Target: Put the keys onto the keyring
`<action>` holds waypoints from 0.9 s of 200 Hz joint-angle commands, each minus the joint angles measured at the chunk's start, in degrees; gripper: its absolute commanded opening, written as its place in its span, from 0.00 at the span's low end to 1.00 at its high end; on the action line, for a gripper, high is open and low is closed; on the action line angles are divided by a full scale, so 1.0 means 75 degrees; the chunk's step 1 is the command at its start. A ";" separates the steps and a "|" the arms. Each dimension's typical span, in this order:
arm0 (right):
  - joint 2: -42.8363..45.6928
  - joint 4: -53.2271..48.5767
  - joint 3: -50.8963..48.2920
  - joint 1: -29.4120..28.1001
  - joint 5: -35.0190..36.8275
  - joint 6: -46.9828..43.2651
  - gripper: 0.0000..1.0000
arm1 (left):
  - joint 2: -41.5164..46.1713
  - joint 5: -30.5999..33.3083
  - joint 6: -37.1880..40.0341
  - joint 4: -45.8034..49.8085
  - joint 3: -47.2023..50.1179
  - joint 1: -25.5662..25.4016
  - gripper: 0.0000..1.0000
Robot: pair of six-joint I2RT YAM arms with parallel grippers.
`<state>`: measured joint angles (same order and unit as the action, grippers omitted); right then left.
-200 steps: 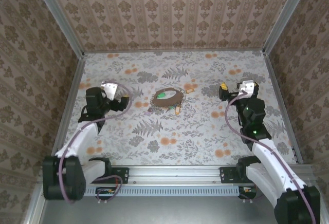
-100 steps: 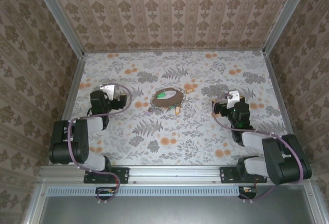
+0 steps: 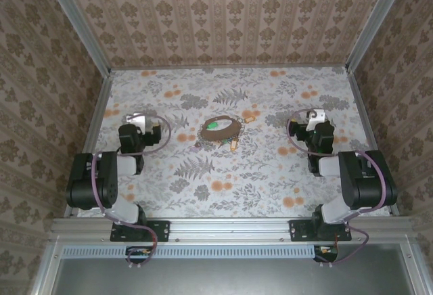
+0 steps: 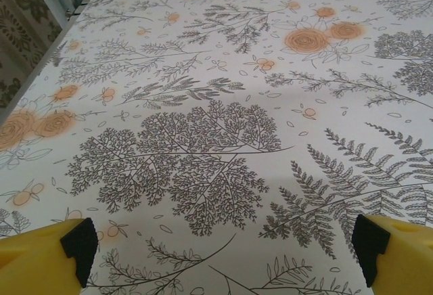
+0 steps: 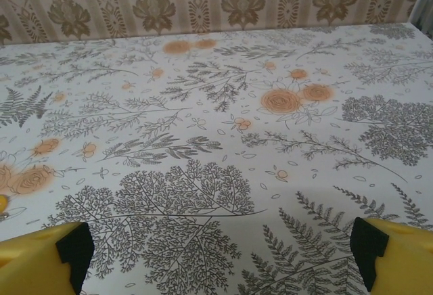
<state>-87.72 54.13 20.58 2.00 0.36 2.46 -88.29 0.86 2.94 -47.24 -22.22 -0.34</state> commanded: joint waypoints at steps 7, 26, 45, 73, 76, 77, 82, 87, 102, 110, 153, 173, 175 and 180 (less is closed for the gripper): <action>0.0012 -0.0697 0.0377 -0.0251 0.0001 -0.0062 1.00 | 0.0045 0.0303 -0.0057 -0.0228 -0.0121 -0.0106 1.00; 0.0021 -0.0705 0.0379 -0.0261 0.0011 -0.0070 1.00 | 0.0043 0.0344 -0.0017 -0.0225 -0.0131 -0.0173 1.00; 0.0021 -0.0702 0.0376 -0.0260 0.0012 -0.0069 1.00 | 0.0044 0.0353 -0.0006 -0.0222 -0.0122 -0.0182 1.00; 0.0024 -0.0702 0.0375 -0.0264 0.0010 -0.0070 1.00 | 0.0045 0.0373 0.0005 -0.0228 -0.0131 -0.0196 1.00; 0.0020 -0.0702 0.0375 -0.0256 0.0010 -0.0070 1.00 | 0.0048 0.0377 0.0006 -0.0228 -0.0130 -0.0200 1.00; 0.0022 -0.0702 0.0380 -0.0255 0.0011 -0.0070 1.00 | 0.0051 0.0377 0.0001 -0.0228 -0.0131 -0.0201 1.00; 0.0018 -0.0702 0.0376 -0.0258 0.0009 -0.0064 1.00 | 0.0042 0.0367 0.0006 -0.0228 -0.0122 -0.0201 1.00; 0.0015 -0.0702 0.0374 -0.0254 0.0010 -0.0070 1.00 | 0.0048 0.0379 0.0012 -0.0233 -0.0120 -0.0201 1.00; 0.0013 -0.0716 0.0385 -0.0258 0.0002 -0.0069 0.99 | 0.0043 0.0380 0.0018 -0.0249 -0.0120 -0.0212 1.00; 0.0013 -0.0719 0.0385 -0.0249 0.0010 -0.0070 1.00 | 0.0046 0.0395 0.0020 -0.0241 -0.0120 -0.0213 1.00; -0.0031 -0.0772 0.0430 -0.0249 -0.0001 -0.0059 1.00 | 0.0035 0.0400 0.0020 -0.0237 -0.0120 -0.0218 1.00; -0.0018 -0.0784 0.0432 -0.0255 -0.0001 -0.0058 1.00 | 0.0033 0.0400 0.0018 -0.0235 -0.0123 -0.0224 1.00; -0.0012 -0.0784 0.0432 -0.0255 -0.0010 -0.0058 1.00 | 0.0040 0.0400 0.0018 -0.0236 -0.0123 -0.0221 1.00; -0.0029 -0.0789 0.0441 -0.0244 -0.0013 -0.0055 1.00 | 0.0035 0.0399 0.0010 -0.0243 -0.0120 -0.0224 1.00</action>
<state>-87.72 48.77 22.48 0.10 0.38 2.13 -88.29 3.09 2.98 -47.22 -22.22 -1.54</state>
